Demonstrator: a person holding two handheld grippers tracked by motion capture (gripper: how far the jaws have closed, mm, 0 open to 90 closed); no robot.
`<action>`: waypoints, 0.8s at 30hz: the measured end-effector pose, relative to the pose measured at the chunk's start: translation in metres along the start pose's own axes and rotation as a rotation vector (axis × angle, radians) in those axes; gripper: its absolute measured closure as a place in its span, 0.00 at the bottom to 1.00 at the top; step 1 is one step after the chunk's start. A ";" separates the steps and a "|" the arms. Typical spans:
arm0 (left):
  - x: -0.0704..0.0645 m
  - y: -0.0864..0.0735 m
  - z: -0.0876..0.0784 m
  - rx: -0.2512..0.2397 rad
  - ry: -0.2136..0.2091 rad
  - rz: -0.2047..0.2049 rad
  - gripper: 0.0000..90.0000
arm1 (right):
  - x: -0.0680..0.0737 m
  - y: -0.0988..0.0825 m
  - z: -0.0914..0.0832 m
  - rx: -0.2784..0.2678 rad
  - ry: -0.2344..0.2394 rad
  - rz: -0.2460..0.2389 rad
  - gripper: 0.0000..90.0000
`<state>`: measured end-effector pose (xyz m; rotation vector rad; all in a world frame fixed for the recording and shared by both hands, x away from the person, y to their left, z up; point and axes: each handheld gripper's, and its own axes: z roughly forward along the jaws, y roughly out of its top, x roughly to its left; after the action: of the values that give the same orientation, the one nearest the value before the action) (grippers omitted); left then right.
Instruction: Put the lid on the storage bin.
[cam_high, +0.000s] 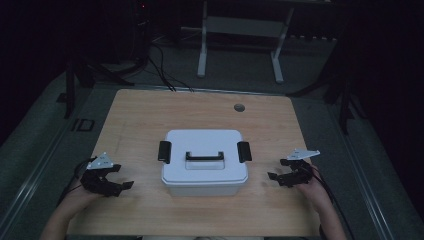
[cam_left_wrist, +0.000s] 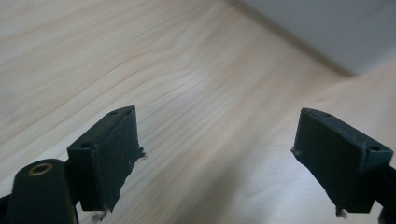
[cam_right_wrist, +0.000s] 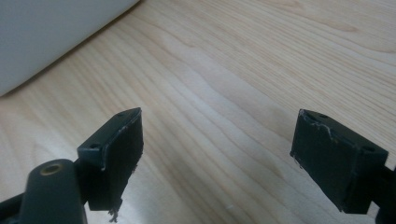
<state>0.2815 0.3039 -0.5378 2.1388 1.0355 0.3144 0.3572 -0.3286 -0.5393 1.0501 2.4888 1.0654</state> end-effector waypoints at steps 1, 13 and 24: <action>0.000 -0.002 0.002 0.001 0.016 -0.015 0.16 | -0.001 -0.001 0.001 0.003 -0.014 0.000 0.18; -0.002 -0.012 0.011 -0.061 0.156 -0.077 0.16 | -0.009 -0.013 0.002 -0.068 -0.093 0.086 0.18; -0.004 -0.020 0.013 -0.068 0.349 -0.110 0.16 | -0.011 -0.022 -0.012 -0.183 -0.193 0.197 0.15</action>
<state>0.2737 0.3028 -0.5602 1.9992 1.3122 0.6778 0.3483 -0.3528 -0.5472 1.2939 2.1281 1.1595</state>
